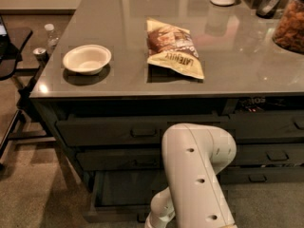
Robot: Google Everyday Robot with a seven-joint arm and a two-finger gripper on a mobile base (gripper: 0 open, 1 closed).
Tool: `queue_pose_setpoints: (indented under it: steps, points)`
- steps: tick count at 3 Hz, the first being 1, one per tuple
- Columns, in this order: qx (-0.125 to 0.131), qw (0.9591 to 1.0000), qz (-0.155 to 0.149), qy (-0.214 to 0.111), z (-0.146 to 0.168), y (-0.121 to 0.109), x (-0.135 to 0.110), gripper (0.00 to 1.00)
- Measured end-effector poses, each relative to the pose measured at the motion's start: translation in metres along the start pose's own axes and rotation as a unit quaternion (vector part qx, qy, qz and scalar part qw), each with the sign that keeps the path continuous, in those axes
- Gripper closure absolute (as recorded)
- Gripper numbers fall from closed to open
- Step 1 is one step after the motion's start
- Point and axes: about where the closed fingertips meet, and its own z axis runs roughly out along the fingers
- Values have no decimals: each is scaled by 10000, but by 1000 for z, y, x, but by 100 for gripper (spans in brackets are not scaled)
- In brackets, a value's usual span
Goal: Open bottom drawer
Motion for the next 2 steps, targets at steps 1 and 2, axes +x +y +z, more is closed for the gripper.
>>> queue_pose_setpoints:
  steps: [1,2]
  points:
    - [0,10000,0,0,-2,1,-1,0]
    - [-38,9999,154,10,-7,20,11,0]
